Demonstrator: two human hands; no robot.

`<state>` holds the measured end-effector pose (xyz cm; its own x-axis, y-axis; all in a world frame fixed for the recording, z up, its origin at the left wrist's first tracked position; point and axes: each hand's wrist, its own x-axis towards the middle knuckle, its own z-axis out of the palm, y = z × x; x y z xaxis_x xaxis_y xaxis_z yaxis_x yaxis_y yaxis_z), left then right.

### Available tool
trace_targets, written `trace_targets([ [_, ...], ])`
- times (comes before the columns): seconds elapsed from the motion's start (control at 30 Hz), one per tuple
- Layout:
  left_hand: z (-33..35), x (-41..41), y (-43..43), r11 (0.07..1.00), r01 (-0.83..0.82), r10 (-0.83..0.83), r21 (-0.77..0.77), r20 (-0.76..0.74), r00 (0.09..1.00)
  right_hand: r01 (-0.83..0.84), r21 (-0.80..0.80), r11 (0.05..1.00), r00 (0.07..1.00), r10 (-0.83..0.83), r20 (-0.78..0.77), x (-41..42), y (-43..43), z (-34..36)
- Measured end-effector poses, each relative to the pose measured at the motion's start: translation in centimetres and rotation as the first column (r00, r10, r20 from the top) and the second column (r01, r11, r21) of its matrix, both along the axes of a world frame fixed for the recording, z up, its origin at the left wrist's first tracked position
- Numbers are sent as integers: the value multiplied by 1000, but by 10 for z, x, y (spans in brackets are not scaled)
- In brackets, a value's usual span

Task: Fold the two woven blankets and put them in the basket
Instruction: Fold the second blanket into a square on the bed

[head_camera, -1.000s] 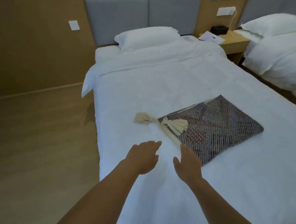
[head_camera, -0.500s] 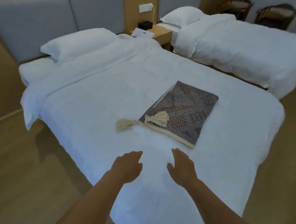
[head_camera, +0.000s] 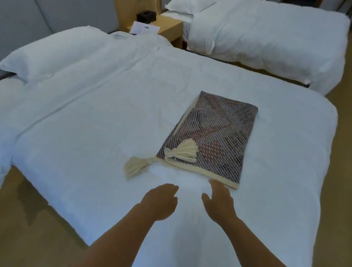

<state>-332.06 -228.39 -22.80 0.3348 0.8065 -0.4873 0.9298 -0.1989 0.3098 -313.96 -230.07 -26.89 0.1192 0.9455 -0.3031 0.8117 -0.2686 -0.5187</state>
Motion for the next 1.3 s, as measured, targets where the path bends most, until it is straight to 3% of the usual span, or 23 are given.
trace_targets([
  [0.2, -48, 8, 71, 995, 34, -33, -93, 14, 999, -3, -116, 993, 998, 9, 54, 2, 37, -36],
  [0.33, -93, 24, 126, 993, 71, -65, -98, 58, 996, -19, -112, 994, 991, 33, 130, 2, 73, -55],
  [0.47, -132, 35, 170, 984, 161, -169, 80, 109, 980, 27, -80, 996, 994, -18, 109, -7, 99, -72],
  [0.53, -144, 35, 187, 956, 239, -243, 169, 0, 970, 47, -78, 996, 994, -39, 97, -14, 107, -78],
  [0.63, -157, 20, 205, 921, 320, -254, 221, -283, 925, 70, -68, 995, 994, -63, 92, -25, 116, -87],
  [0.7, -161, 1, 210, 932, 284, -186, 224, -378, 907, 112, -77, 991, 992, -107, 72, -31, 120, -92],
  [0.83, -167, -37, 204, 951, 99, 4, 292, -331, 943, 156, -116, 981, 987, -150, 61, -43, 131, -101],
  [0.97, -172, -51, 186, 971, 86, 6, 224, -383, 924, 108, -129, 986, 989, -93, 113, -54, 145, -110],
  [1.1, -161, -43, 191, 963, 39, 57, 265, -345, 937, 104, -76, 992, 987, -93, 133, -55, 156, -114],
  [1.2, -154, -34, 209, 938, -10, 106, 348, -257, 961, 284, 27, 958, 936, -283, 211, -29, 159, -114],
  [1.3, -162, -21, 224, 959, 44, 35, 280, -269, 962, 668, 35, 743, 721, -658, 217, 14, 159, -111],
])
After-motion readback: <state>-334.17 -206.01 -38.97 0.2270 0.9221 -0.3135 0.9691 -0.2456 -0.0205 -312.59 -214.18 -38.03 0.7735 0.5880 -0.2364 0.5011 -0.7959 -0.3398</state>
